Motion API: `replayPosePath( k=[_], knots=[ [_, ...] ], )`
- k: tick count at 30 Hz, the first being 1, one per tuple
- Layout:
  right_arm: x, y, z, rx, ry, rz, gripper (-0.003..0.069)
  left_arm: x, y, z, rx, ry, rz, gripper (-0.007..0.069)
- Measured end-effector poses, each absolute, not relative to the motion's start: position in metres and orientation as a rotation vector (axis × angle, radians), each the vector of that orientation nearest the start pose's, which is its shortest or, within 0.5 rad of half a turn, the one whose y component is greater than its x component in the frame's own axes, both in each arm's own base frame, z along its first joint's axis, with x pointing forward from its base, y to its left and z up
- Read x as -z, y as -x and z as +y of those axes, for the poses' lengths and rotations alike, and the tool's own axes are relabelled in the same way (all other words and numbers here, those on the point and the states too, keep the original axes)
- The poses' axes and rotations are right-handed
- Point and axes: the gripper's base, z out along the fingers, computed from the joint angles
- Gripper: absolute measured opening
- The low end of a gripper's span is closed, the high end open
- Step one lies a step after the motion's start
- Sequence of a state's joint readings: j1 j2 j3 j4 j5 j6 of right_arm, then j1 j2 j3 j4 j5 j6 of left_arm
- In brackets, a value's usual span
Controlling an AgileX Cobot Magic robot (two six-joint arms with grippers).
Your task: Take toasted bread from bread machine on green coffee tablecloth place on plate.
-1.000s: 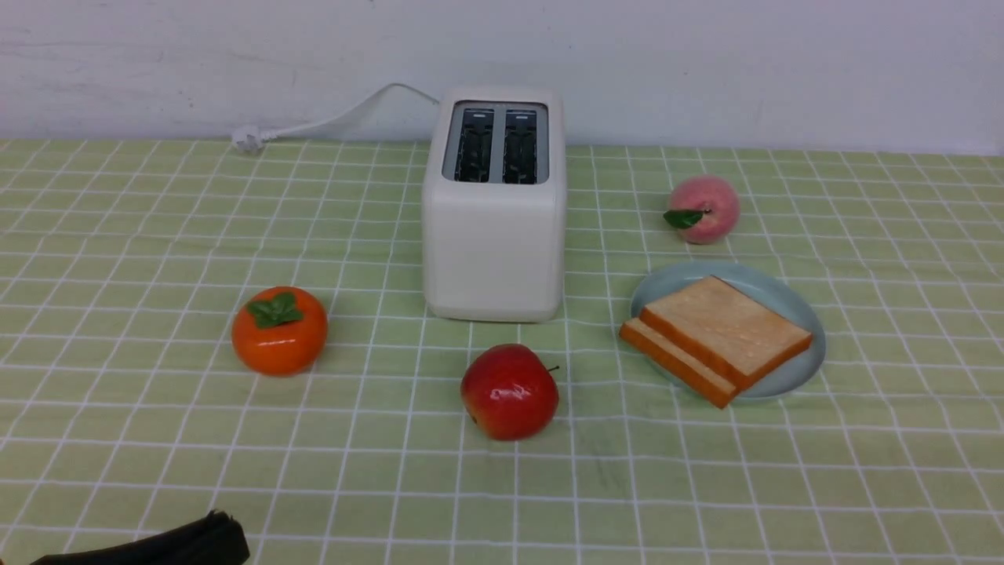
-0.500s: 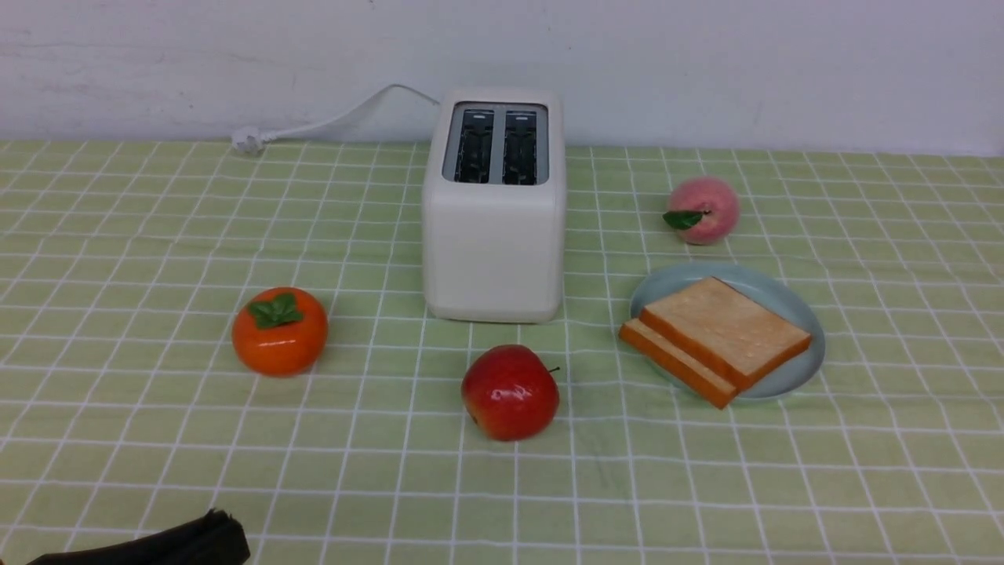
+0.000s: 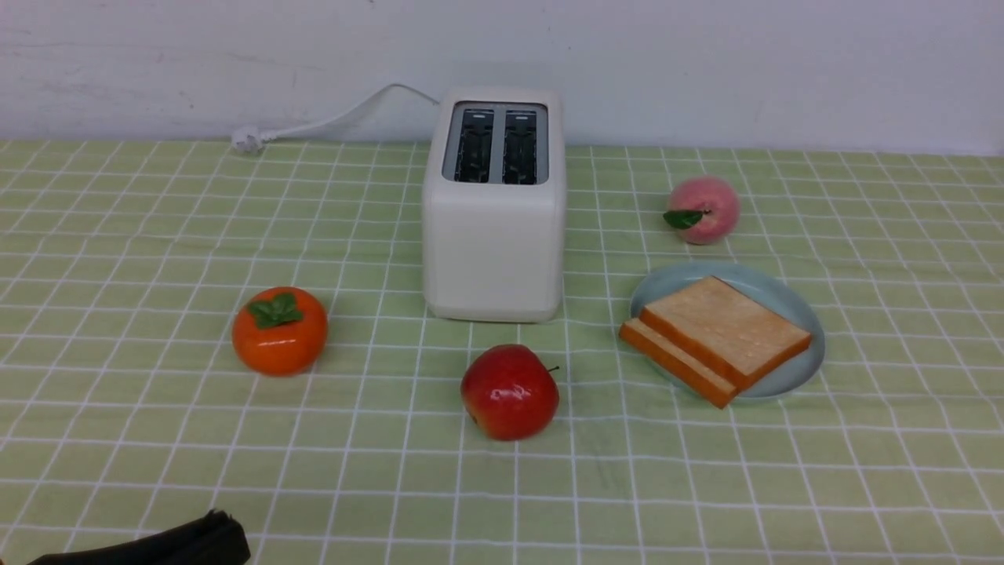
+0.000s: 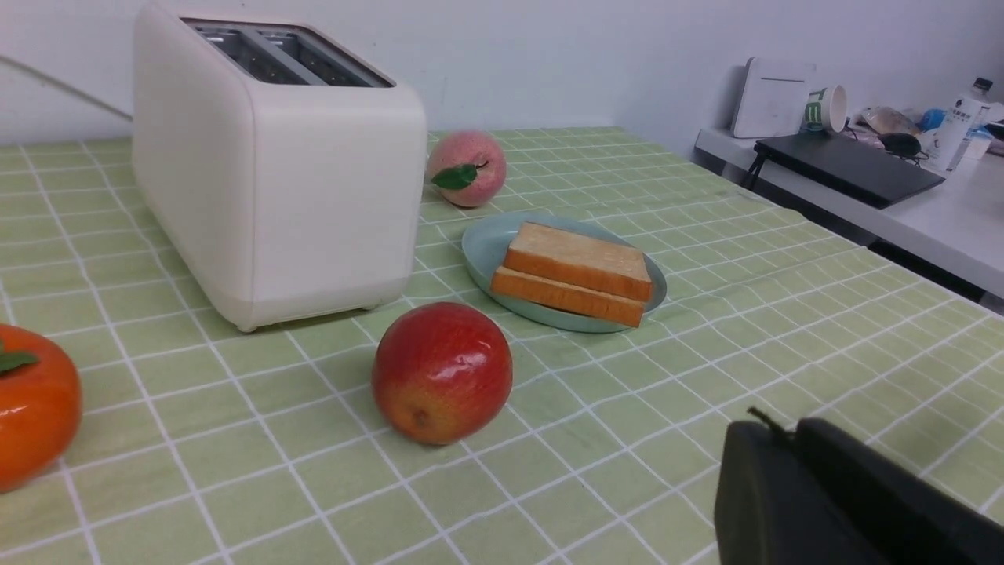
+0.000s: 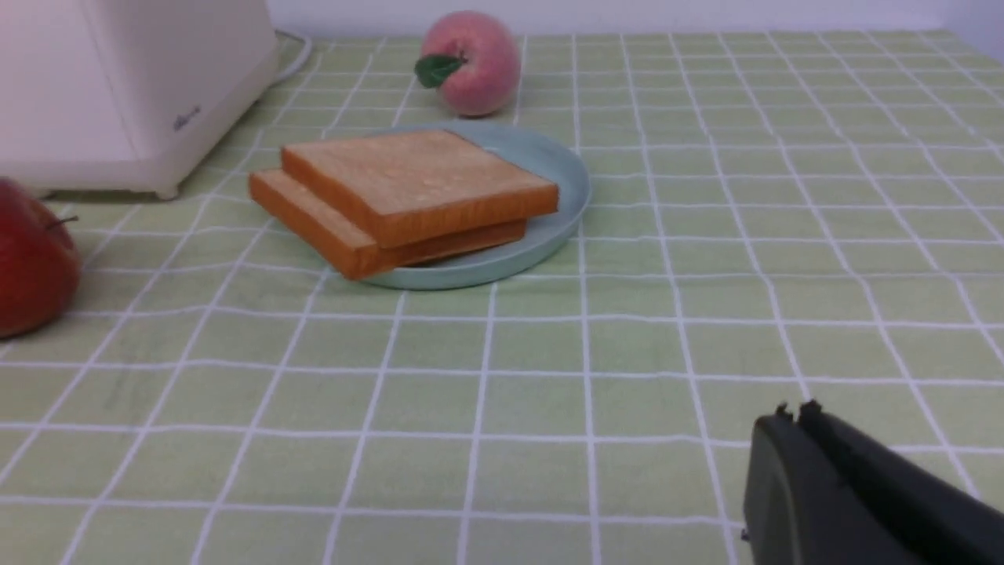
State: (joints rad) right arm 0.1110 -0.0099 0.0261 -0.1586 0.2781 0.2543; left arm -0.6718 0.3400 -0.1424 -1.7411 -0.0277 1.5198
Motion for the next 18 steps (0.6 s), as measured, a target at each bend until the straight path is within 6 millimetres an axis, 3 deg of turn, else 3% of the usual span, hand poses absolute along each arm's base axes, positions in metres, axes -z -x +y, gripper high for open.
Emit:
replayPosePath(
  k=[4,18],
  knots=[
    [-0.1755,-0.0536,0.0047,-0.078,0.075,1.825,-0.0019,-0.2374,-0.0709,-0.0533,0.644,-0.365,1.689,0.0039],
    [-0.1733,-0.0520,0.0052,-0.082,0.068,1.874,-0.0019,-0.2374,-0.0709,-0.0533,0.644,-0.365,1.689,0.0059]
  ],
)
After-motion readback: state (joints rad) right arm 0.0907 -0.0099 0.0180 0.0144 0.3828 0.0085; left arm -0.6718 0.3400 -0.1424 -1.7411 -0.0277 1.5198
